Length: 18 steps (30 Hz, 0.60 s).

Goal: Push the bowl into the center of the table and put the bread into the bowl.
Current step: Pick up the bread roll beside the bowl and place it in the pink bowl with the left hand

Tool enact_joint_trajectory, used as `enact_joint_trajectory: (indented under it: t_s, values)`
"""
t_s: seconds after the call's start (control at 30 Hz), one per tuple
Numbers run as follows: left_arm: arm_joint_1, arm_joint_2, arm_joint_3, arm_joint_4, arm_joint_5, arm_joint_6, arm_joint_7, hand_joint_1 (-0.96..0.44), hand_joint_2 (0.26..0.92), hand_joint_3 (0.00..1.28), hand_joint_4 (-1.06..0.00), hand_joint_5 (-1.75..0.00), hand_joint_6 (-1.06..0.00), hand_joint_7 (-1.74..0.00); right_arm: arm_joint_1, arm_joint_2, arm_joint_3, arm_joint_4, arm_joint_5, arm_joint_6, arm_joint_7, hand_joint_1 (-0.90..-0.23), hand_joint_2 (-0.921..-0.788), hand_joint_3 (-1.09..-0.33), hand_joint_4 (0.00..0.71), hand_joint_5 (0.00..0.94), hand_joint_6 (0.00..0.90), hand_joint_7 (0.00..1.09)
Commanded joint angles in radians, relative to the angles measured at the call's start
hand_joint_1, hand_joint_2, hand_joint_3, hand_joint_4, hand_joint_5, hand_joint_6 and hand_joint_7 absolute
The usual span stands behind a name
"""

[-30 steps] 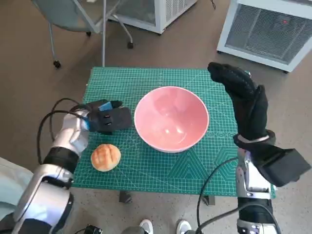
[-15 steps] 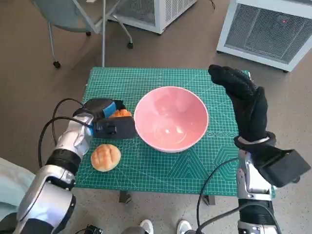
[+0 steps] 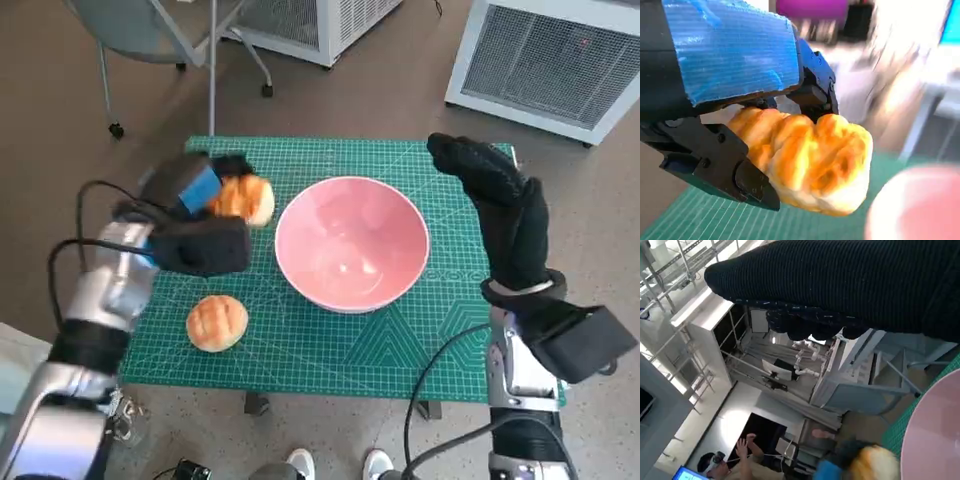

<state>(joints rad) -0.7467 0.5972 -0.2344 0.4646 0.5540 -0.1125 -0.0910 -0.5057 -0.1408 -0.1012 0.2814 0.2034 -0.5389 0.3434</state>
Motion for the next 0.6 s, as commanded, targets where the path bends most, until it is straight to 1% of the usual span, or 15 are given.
enact_joint_trajectory:
  t_s: [0.03, 0.13, 0.23, 0.37, 0.6]
  values:
    - [0.068, 0.017, 0.113, -0.312, -0.063, 0.03, -0.018, 0.0, 0.908, 0.02, -0.8, -1.1, -0.69, -1.05, 0.014, 0.0, 0.003, 0.009, 0.023, 0.024, 0.018, -0.71, -0.921, -0.769, 0.202, 0.001, -0.001, 0.59]
    - [0.068, 0.003, 0.118, -0.369, -0.041, 0.024, 0.002, 0.0, 0.907, 0.02, -0.8, -1.11, -0.7, -1.02, 0.014, 0.002, 0.003, 0.013, 0.024, 0.023, 0.021, -0.71, -0.921, -0.768, 0.203, 0.002, -0.001, 0.58]
    - [0.063, -0.017, 0.112, -0.405, -0.026, 0.016, 0.009, 0.0, 0.902, 0.02, -0.8, -1.14, -0.73, -0.96, 0.015, 0.005, 0.004, 0.013, 0.026, 0.021, 0.022, -0.71, -0.921, -0.767, 0.205, 0.003, -0.001, 0.58]
    - [0.053, -0.049, 0.088, -0.441, -0.003, 0.011, 0.009, 0.0, 0.899, 0.02, -0.81, -1.12, -0.72, -0.97, 0.015, 0.007, 0.006, 0.019, 0.026, 0.015, 0.023, -0.708, -0.921, -0.766, 0.208, 0.004, -0.001, 0.57]
    - [0.03, -0.12, 0.022, -0.476, 0.007, 0.006, -0.035, 0.0, 0.905, 0.02, -0.82, -1.12, -0.7, -1.0, 0.021, 0.01, 0.008, 0.013, 0.028, 0.017, 0.022, -0.699, -0.921, -0.766, 0.211, 0.005, -0.001, 0.57]
